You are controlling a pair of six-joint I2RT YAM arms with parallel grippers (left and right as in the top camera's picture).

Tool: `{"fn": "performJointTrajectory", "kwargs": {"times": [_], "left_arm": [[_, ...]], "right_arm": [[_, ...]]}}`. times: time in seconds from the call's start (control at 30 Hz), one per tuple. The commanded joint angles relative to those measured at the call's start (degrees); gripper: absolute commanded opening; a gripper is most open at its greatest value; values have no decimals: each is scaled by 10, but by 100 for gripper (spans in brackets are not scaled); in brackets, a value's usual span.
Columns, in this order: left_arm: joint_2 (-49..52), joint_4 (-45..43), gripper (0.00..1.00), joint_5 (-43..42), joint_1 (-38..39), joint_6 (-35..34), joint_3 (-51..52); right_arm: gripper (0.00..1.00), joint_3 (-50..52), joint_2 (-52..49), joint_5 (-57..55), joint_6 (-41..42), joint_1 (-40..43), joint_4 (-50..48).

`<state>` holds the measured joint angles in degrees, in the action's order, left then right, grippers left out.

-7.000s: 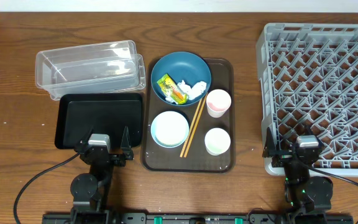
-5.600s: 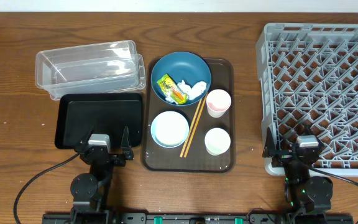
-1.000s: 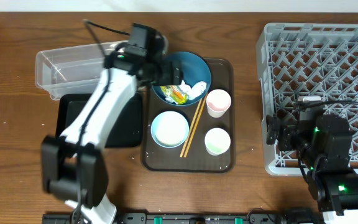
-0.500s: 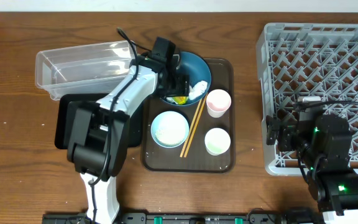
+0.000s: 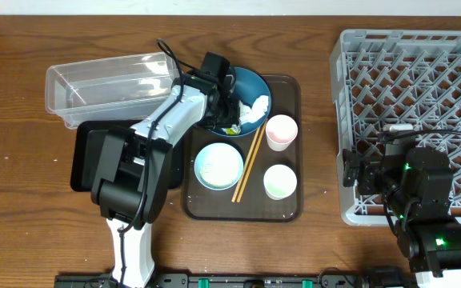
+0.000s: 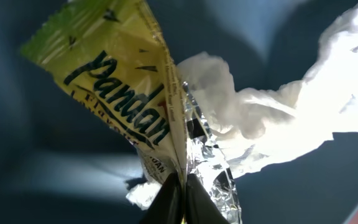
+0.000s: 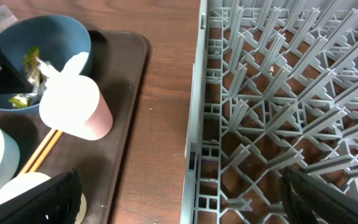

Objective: Sort waste into correct bins and load items into the dishwasher rack
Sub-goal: 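Carry wrapper with left gripper and drop it into clear bin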

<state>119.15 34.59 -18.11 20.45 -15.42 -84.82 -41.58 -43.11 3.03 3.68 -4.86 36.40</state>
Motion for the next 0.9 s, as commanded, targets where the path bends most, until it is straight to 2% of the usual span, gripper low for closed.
{"fn": "performJointTrajectory", "kwargs": {"times": [0.0, 0.33, 0.43, 0.7, 0.73, 0.8, 0.87], "left_arm": [[-50, 14, 6, 26, -16, -1, -12], [-198, 30, 6, 164, -95, 4, -12], [-202, 11, 6, 191, -128, 4, -12], [-158, -32, 7, 190, -195, 3, -12], [-154, -31, 10, 189, -199, 3, -12], [-150, -30, 37, 188, -203, 3, -12], [-151, -32, 40, 188, -204, 3, -12]], "right_arm": [[99, -14, 1, 4, 5, -4, 1], [99, -14, 1, 4, 5, -4, 1], [99, -14, 1, 4, 5, -4, 1], [99, -14, 1, 4, 5, -4, 0], [99, -14, 1, 4, 5, -4, 0], [99, -14, 1, 4, 5, -4, 1], [99, -14, 1, 4, 5, -4, 1]]}}
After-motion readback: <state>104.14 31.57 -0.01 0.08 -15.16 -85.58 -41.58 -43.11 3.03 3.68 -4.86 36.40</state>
